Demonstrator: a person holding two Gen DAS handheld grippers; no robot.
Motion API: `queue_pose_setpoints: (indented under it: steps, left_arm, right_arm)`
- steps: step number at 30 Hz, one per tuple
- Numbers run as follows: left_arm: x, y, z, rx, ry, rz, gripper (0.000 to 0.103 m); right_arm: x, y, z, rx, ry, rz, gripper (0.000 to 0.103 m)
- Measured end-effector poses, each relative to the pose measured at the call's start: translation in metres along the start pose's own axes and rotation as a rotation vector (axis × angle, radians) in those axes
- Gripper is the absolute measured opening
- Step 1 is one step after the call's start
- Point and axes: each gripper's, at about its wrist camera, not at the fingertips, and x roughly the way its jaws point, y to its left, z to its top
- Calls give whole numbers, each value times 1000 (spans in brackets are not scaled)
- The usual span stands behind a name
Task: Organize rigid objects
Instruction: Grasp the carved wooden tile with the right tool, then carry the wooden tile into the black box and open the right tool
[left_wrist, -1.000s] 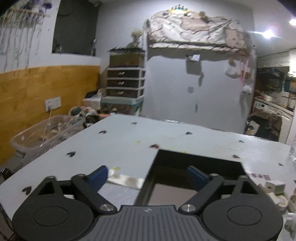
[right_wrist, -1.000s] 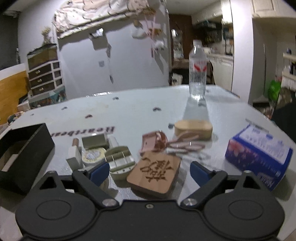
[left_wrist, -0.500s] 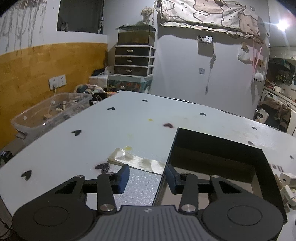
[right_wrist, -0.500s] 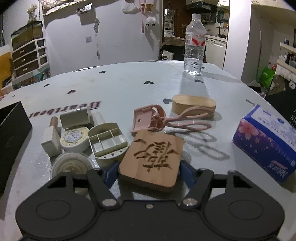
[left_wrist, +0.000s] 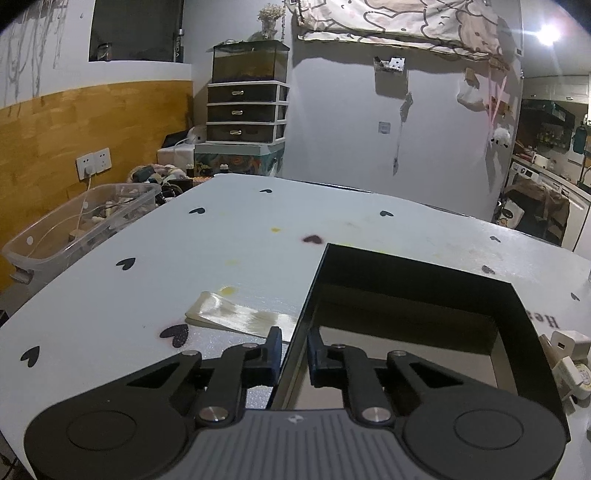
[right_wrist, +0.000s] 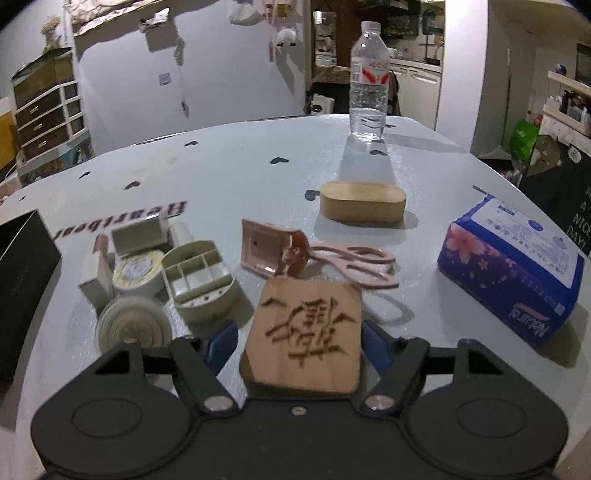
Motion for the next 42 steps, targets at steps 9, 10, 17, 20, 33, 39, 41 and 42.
queue_pose_setpoints:
  steps: [9,10,17,20,33,39,41,42]
  left_arm:
    - [-2,-1,1,16,2,-1,8]
    - [-2,-1,1,15,2,-9,8]
    - [-2,-2,1,14,0,-66,5]
    - [-1,-3,1,9,-1,-89,4]
    - [3,4,-3,53,-18,-210,4]
    - [7,13,-2,91,-22,-278,6]
    - [9,14,-1,105,-19,-296,6]
    - [10,15,0,113,-17,-304,6]
  right_arm:
    - [1,-5,5,44,15,19,65]
    - [-3,-3,6,39,3,22,65]
    - [-30,37,30,-28,-95,154,65]
    - [-36,68,46,-71,-122,259,65]
    - [-29,235,79,-226,42,627,65]
    - [9,288,72,-214,157,563,65]
    - [21,299,69,-198,190,543,65]
    - [27,305,69,-184,208,532,65]
